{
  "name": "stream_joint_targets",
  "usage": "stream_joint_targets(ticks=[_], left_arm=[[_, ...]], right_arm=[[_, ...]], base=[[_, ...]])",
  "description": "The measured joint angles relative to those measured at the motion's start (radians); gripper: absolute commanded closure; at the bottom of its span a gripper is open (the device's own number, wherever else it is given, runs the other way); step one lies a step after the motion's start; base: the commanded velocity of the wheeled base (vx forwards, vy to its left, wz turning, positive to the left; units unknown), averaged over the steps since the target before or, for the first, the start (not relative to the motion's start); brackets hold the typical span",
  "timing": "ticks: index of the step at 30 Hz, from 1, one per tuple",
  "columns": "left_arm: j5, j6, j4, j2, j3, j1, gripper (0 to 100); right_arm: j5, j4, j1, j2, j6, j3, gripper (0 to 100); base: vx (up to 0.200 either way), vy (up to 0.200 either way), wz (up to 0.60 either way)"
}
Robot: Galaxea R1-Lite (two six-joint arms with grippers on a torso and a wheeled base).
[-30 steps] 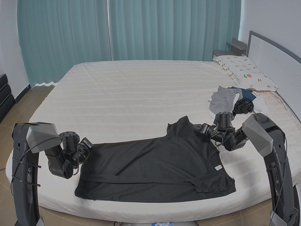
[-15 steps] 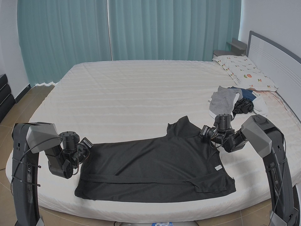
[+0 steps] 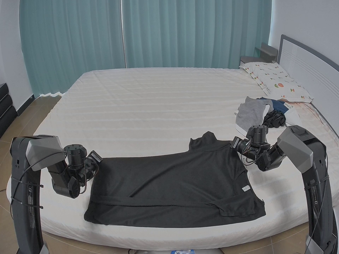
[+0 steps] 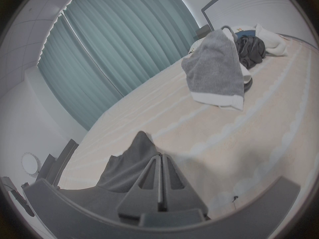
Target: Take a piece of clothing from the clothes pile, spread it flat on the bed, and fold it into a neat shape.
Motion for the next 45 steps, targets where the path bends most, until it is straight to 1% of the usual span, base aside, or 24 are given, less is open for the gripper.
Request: stream_joint_targets(ticks=[5, 10, 17, 24, 29, 34, 35, 40, 42, 45], left_arm=[[-0.001, 0.0, 0.0, -0.026, 0.0, 0.004, 100], [-0.005, 0.0, 0.0, -0.046, 0.001, 0.016, 100], [-0.01, 0.003, 0.0, -0.057, 0.002, 0.029, 100], [-0.013, 0.004, 0.0, -0.064, 0.01, 0.03, 100], [-0.015, 0.004, 0.001, -0.064, 0.013, 0.031, 100], [-0.063, 0.006, 0.013, -0.064, 0.003, 0.029, 100], [-0.069, 0.006, 0.015, -0.064, 0.001, 0.028, 0], [-0.075, 0.017, 0.059, -0.072, -0.023, 0.023, 0], [-0.076, 0.038, 0.103, -0.075, -0.04, 0.02, 0], [-0.076, 0.087, 0.203, -0.078, -0.079, 0.015, 0]], right_arm=[[-0.001, -0.077, -0.008, -0.029, -0.001, 0.048, 100], [-0.018, -0.127, -0.008, -0.053, -0.005, 0.093, 100], [-0.021, -0.153, -0.013, -0.087, -0.004, 0.137, 100], [-0.021, -0.219, -0.014, -0.114, -0.006, 0.208, 100], [-0.017, -0.214, -0.021, -0.123, -0.008, 0.23, 100], [-0.017, -0.209, -0.022, -0.116, -0.008, 0.239, 100], [-0.017, -0.208, -0.021, -0.113, -0.008, 0.239, 100], [-0.016, -0.208, -0.02, -0.108, -0.008, 0.245, 100], [-0.015, -0.208, -0.02, -0.106, -0.009, 0.249, 100], [-0.014, -0.209, -0.018, -0.105, -0.008, 0.253, 100]], base=[[0.0, 0.0, 0.0], [0.0, 0.0, 0.0], [0.0, 0.0, 0.0], [0.0, 0.0, 0.0], [0.0, 0.0, 0.0], [0.0, 0.0, 0.0], [0.0, 0.0, 0.0], [0.0, 0.0, 0.0], [0.0, 0.0, 0.0], [0.0, 0.0, 0.0]])
